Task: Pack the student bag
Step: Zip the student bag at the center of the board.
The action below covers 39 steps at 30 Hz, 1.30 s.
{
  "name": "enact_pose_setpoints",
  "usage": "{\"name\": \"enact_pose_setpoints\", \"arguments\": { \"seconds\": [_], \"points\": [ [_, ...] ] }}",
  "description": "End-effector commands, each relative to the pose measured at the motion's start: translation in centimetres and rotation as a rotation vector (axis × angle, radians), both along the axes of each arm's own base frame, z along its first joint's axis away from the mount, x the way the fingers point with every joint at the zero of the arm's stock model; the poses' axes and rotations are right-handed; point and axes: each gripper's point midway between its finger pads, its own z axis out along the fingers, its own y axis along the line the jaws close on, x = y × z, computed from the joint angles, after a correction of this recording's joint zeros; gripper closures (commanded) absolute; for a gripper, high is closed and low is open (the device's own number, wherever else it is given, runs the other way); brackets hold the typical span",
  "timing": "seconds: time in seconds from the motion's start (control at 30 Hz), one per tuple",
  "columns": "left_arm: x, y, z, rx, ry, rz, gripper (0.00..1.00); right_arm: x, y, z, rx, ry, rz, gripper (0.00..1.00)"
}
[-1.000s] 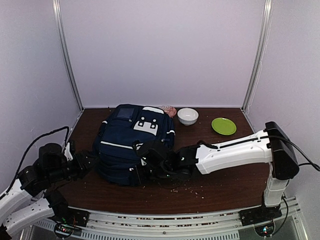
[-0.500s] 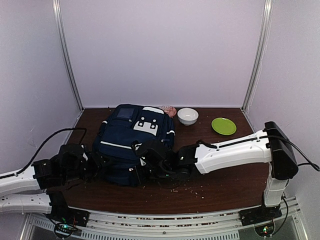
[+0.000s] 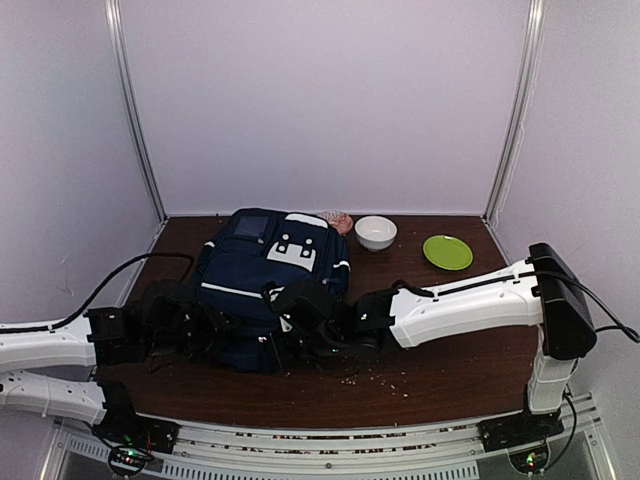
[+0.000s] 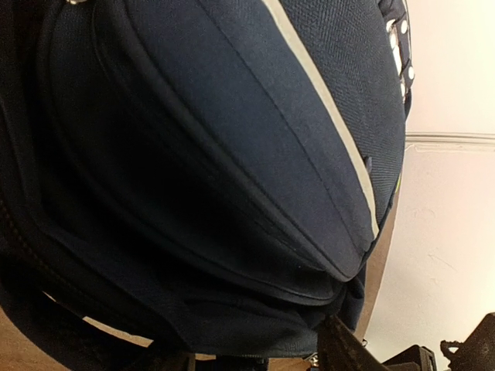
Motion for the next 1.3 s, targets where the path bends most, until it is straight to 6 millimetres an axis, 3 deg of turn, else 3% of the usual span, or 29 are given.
{"name": "enact_pose_setpoints", "arguments": {
  "seconds": [0.0,0.07,0.17,0.4,0.47,0.53,0.57,0.73,0.9,1.1,1.2,1.27],
  "points": [
    [0.5,-1.7,1.1,-0.066,-0.015,-0.013,0.13,0.1,0.9,2.3,0.079,-0.044,0.018,1.0],
    [0.6,-1.7,0.7,-0.063,-0.016,-0.009,0.2,0.1,0.9,2.4,0.08,-0.044,0.02,1.0],
    [0.8,-1.0,0.4,-0.042,-0.026,0.015,0.39,-0.1,0.6,2.3,0.077,-0.042,0.025,1.0],
    [1.4,-0.1,0.2,-0.026,-0.064,0.052,0.6,-1.1,-0.2,1.9,0.061,-0.041,0.065,1.0],
    [1.5,-0.2,0.1,-0.025,-0.065,0.048,0.73,-1.1,-0.6,1.8,0.048,-0.044,0.064,1.0],
    [1.6,-0.1,0.2,-0.021,-0.074,0.046,0.95,-1.0,-1.2,1.9,0.038,-0.052,0.056,1.0],
    [1.6,0.2,0.2,-0.019,-0.078,0.053,1.0,-0.9,-1.5,1.8,0.031,-0.056,0.049,1.0],
    [1.8,2.6,1.8,-0.029,-0.144,0.121,1.0,-0.6,-3.6,1.1,0.005,-0.073,-0.001,1.0],
    [1.6,4.1,2.1,-0.017,-0.155,0.151,1.0,0.7,-5.4,-0.5,-0.033,-0.054,-0.083,1.0],
    [1.6,4.5,2.1,0.003,-0.161,0.149,1.0,0.7,-4.6,1.4,0.03,-0.062,-0.05,1.0],
    [1.7,4.0,2.5,0.019,-0.176,0.113,0.99,0.8,-5.4,3.7,0.103,-0.116,-0.03,0.7],
    [1.7,3.8,2.7,0.037,-0.181,0.087,0.99,1.4,-7.0,4.7,0.143,-0.144,-0.053,0.56]
  ]
}}
